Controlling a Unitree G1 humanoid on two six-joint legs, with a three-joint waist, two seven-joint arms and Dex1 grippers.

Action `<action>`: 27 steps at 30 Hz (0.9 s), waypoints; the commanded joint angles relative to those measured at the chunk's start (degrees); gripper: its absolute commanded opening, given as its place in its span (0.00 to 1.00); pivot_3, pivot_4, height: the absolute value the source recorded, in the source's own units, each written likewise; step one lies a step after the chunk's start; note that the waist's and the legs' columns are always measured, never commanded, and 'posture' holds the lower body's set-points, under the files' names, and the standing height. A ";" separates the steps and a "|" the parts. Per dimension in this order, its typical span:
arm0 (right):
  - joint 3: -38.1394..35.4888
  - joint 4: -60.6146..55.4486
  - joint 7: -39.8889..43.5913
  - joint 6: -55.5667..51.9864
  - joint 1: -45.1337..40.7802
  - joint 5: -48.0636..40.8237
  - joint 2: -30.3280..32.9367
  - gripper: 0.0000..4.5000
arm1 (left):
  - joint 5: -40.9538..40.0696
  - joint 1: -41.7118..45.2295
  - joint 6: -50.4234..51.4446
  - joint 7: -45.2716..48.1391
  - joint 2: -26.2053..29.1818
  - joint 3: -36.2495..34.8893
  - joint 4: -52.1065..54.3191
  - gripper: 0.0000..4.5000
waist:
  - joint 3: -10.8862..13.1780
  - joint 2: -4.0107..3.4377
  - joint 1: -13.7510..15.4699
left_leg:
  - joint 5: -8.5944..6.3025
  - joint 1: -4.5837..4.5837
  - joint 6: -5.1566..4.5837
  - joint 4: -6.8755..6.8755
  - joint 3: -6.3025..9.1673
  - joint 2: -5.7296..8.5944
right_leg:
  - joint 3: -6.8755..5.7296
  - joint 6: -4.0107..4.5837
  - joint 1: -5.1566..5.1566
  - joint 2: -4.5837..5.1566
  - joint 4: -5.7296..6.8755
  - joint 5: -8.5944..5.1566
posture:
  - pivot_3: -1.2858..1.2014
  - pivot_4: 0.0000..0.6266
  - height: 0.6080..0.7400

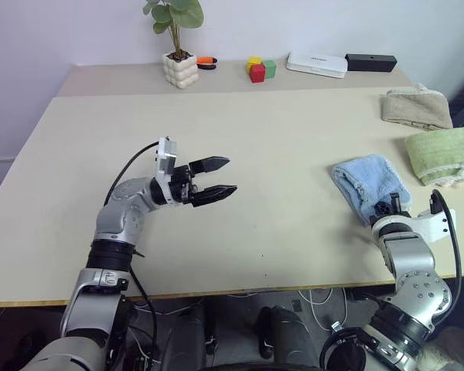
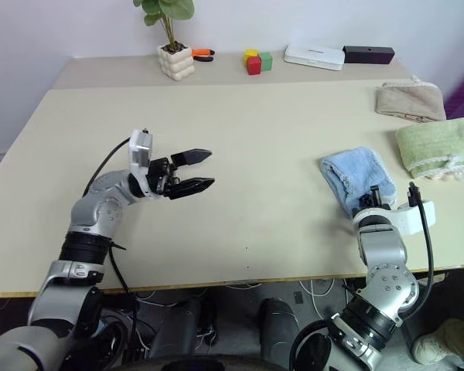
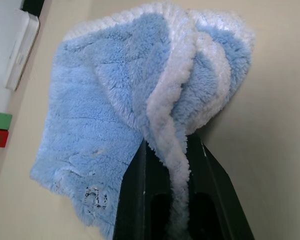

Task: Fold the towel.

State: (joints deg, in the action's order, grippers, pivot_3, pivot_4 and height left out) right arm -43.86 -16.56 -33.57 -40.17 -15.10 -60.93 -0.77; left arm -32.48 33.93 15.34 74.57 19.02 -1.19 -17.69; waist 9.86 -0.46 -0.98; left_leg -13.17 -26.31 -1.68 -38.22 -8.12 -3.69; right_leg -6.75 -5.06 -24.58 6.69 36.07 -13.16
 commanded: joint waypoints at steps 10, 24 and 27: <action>2.79 -4.27 0.93 5.04 3.50 1.26 7.62 0.68 | 0.50 2.20 -2.69 0.12 -1.93 -0.33 -1.20 1.00 | 0.00 0.00 0.35 | 0.00 0.00 0.00 0.00 0.00 0.02 | 0.00 0.00 0.00 0.01 0.00 0.00 | 0.52 0.24 1.00; 14.14 -4.18 19.13 4.76 3.80 15.51 30.19 0.99 | 2.88 5.11 -8.00 1.34 -2.77 -1.09 -7.97 1.00 | 0.06 -0.13 -0.23 | 0.00 0.01 -0.03 -0.01 -0.10 0.06 | 0.13 -0.01 -0.04 0.03 -0.02 -0.01 | 0.52 0.24 1.00; 21.36 -4.74 31.65 3.76 3.05 16.65 36.54 0.99 | 3.82 5.54 -9.54 2.38 -0.42 -1.68 -9.74 1.00 | 0.02 -0.05 -0.04 | 0.00 0.06 -0.03 0.02 0.02 0.00 | 0.10 0.08 -0.04 -0.09 -0.01 -0.06 | 0.52 0.24 1.00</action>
State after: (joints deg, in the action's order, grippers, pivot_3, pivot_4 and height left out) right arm -26.27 -19.54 -9.73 -35.90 -12.05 -44.18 34.25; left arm -29.14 38.50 7.46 76.01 16.58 -1.21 -27.11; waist 9.88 -0.51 -1.03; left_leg -13.17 -26.26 -1.71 -38.18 -8.06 -3.69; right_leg -6.69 -4.95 -24.62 6.59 36.06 -13.25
